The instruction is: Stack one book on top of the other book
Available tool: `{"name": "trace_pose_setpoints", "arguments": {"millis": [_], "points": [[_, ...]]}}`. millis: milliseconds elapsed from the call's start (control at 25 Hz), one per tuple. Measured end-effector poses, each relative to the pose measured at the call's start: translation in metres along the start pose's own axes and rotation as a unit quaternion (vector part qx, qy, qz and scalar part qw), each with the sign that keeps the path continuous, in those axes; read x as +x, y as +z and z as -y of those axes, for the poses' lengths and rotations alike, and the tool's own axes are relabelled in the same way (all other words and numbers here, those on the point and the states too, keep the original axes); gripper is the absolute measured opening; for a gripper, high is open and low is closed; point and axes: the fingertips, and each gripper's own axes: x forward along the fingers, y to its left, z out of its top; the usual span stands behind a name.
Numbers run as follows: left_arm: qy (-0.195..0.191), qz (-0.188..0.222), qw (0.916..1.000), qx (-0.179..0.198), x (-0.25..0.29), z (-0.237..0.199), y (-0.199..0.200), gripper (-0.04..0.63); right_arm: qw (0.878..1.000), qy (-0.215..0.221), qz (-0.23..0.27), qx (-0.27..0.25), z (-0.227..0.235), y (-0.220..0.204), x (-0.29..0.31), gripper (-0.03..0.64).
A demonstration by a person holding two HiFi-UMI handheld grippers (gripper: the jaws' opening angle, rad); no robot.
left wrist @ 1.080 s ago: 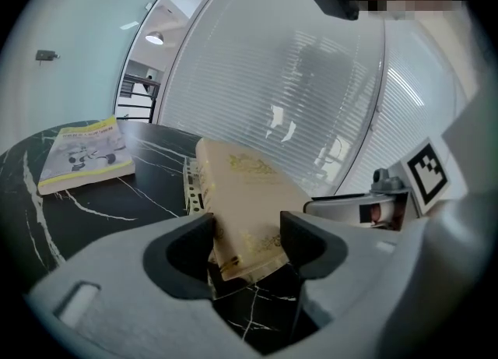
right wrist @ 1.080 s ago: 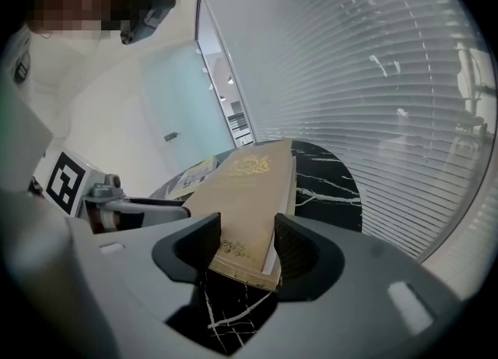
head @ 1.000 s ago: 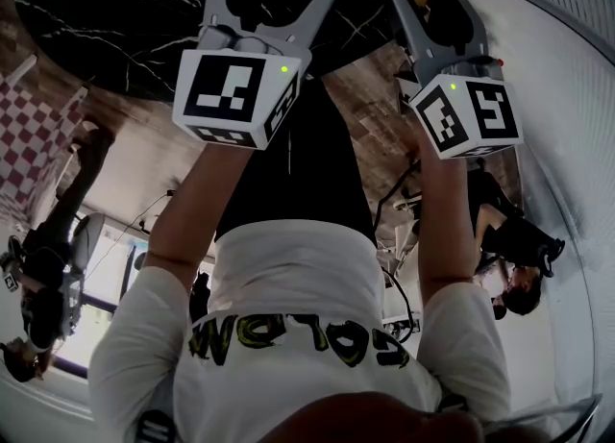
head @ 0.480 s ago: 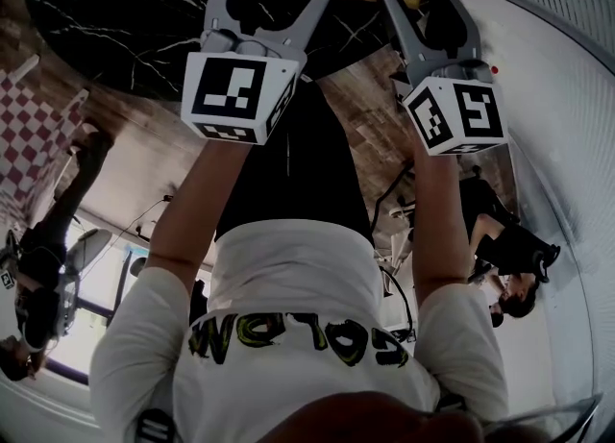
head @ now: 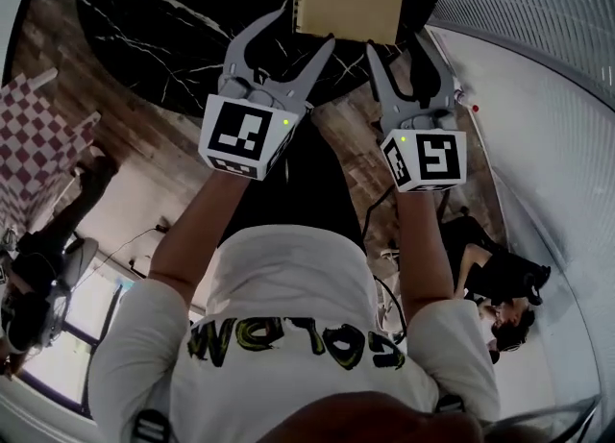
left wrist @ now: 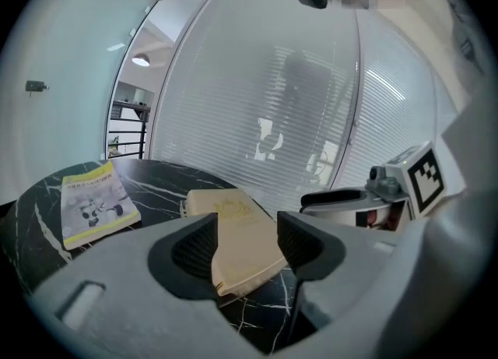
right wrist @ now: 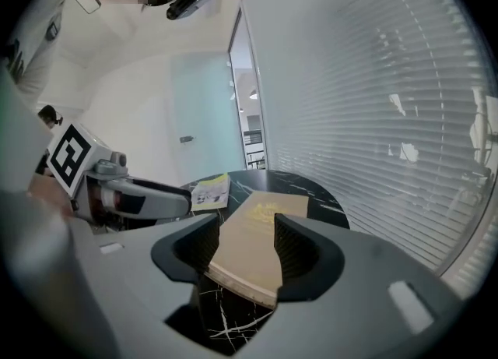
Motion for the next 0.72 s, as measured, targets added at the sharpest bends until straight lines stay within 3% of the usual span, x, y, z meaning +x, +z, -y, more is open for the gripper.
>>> {"name": "trace_pose_setpoints", "arguments": {"millis": [160,440,720], "points": [[-0.010,0.013,0.9998,0.013,-0.029,0.017,0.023,0.242,1.000,0.013,0.016,-0.013,-0.023,0.032,-0.021,0.221],[-0.016,0.044,0.9989,-0.010,-0.082,0.031,0.060,0.218,0.998,0.038,0.046,-0.032,-0.061,0.084,-0.054,0.195],[-0.023,0.081,0.9965,0.007,-0.134,0.044,0.109,0.200,0.993,0.076,0.081,-0.039,-0.111,0.136,-0.084,0.167]]}}
